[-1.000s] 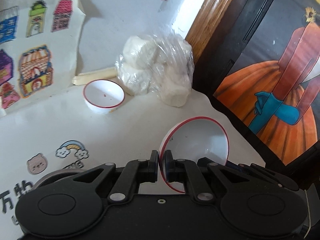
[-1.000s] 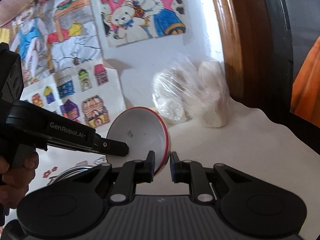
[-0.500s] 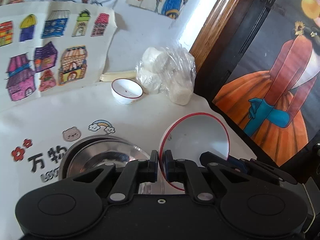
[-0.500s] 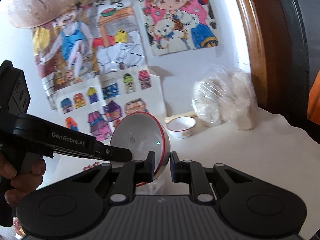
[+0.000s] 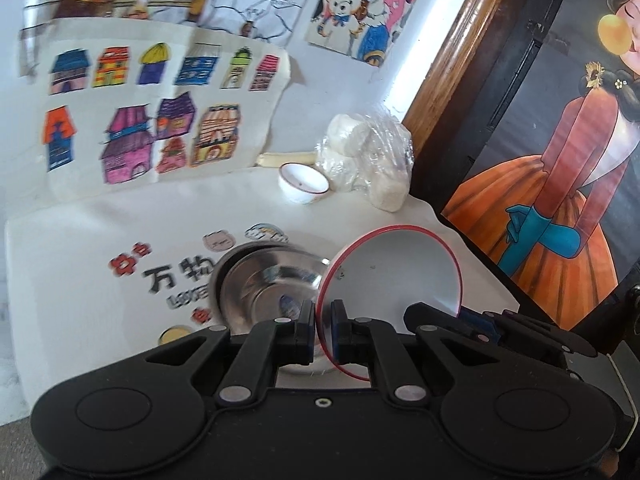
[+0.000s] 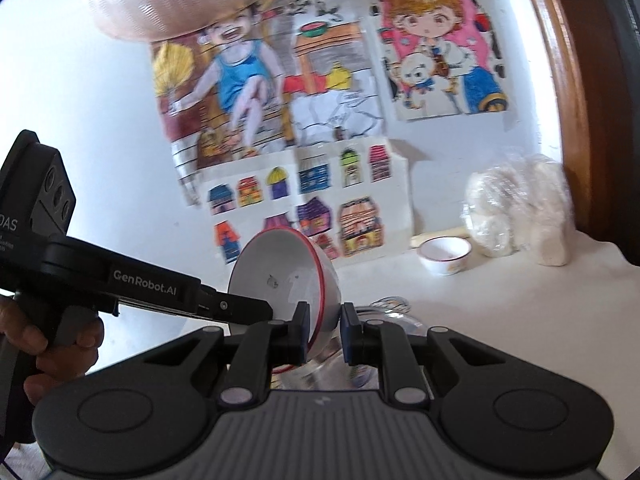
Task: Organize plates and bowls
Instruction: 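Carry the white bowl with the left gripper over the steel bowl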
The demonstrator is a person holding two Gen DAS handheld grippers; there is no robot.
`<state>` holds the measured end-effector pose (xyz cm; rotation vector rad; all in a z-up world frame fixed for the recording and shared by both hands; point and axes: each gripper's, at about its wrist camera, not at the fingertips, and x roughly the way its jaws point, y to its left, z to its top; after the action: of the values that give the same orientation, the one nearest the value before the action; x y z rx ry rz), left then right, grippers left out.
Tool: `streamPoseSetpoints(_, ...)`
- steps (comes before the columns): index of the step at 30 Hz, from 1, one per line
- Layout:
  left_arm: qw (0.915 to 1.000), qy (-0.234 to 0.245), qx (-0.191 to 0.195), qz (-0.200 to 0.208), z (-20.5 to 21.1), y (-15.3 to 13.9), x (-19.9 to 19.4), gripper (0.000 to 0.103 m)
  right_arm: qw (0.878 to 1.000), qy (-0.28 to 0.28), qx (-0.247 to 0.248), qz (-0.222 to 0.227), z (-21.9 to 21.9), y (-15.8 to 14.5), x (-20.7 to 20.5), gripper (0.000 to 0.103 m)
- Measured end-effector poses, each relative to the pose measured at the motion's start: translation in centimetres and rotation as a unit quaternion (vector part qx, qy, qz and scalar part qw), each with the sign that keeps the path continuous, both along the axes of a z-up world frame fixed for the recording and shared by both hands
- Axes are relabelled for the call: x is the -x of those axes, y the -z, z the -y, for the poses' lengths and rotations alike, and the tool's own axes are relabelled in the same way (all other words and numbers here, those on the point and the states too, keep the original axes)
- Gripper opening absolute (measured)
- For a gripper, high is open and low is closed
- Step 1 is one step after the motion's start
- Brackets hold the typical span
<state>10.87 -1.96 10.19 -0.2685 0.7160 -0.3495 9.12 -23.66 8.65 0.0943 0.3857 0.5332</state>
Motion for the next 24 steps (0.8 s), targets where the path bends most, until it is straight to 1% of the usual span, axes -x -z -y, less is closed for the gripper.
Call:
streamPoseSetpoints(6,0.9999,-0.011,0.003,-0.013,-2.2,0.8,2.6,0.007,0.999,-0.031,0.014,-0.009,-2.0,0.4,2.3,0.018)
streamPoseSetpoints(11,0.9995,-0.009,0.005,-0.029,-3.0,1.7,3.9,0.007,0.999,-0.044,0.024,-0.022,-3.1,0.6,3.8,0.018)
streamPoseSetpoints(24,0.9974,0.006,0.003,-0.071,-3.1,4.1,5.1,0.007,0.994,-0.054,0.035,-0.085,-3.1,2.5,5.1,0.019)
